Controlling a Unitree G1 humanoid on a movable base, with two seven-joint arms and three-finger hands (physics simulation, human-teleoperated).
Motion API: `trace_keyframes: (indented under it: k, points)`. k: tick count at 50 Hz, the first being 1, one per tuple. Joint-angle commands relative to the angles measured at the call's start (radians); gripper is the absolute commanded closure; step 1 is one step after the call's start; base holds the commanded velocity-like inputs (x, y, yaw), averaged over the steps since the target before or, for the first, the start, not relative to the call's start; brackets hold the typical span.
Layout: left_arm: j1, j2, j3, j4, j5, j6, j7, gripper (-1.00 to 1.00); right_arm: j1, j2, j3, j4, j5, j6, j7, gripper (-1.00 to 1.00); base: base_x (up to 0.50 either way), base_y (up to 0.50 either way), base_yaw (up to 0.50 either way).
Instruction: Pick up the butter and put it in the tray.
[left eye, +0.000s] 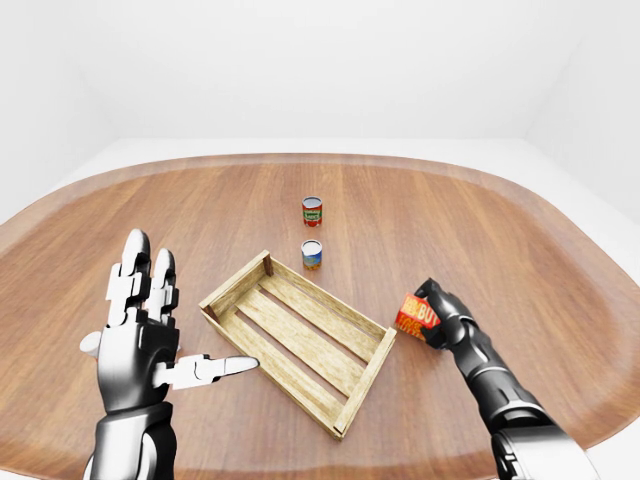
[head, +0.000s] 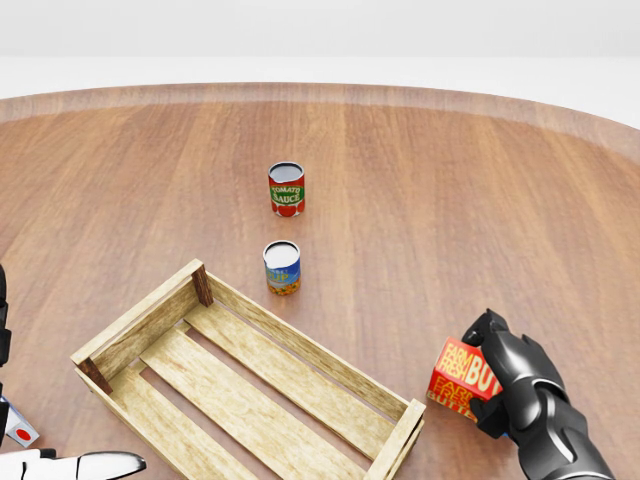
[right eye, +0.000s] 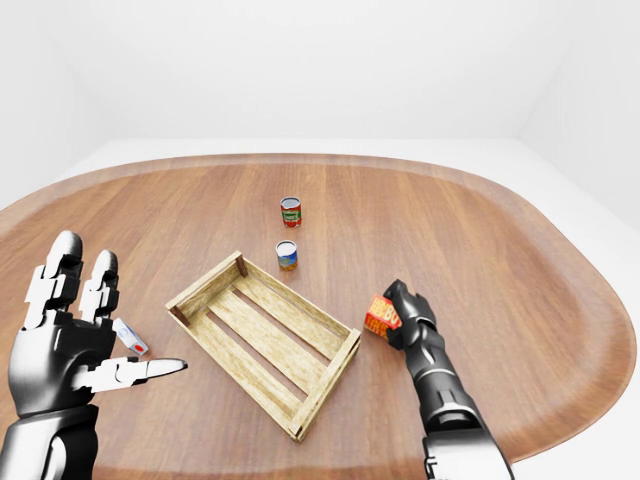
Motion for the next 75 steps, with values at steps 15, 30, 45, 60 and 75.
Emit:
trace_keyframes:
  k: [15,30,45,60,75]
  points:
    - [-0.004,0.001,0.004,0.001,-0.004,0.0,-0.001,-1.0,0.089,0.018,-0.017,-0.559,-0.355,0.0,0.271,1.0,0.0,0.0,0.0]
    - [-0.003,0.0,0.009,-0.001,-0.008,0.0,-0.002,-1.0,0.077,0.04,-0.05,-0.701,-0.531,0.0,0.421,1.0,0.0,0.0,0.0]
    - [-0.002,0.0,0.006,0.003,-0.005,0.0,-0.002,-1.0,0.053,0.103,-0.047,-0.879,-0.773,0.0,0.631,1.0,0.0,0.0,0.0]
    - [-0.004,0.002,0.002,0.017,-0.006,0.0,-0.001,-1.0,-0.012,0.174,-0.01,-0.842,-0.784,0.0,0.618,1.0,0.0,0.0,0.0]
    - [-0.004,0.002,0.012,0.018,-0.014,0.0,-0.004,-1.0,-0.128,0.24,0.049,-0.663,-0.664,0.0,0.473,1.0,0.0,0.0,0.0]
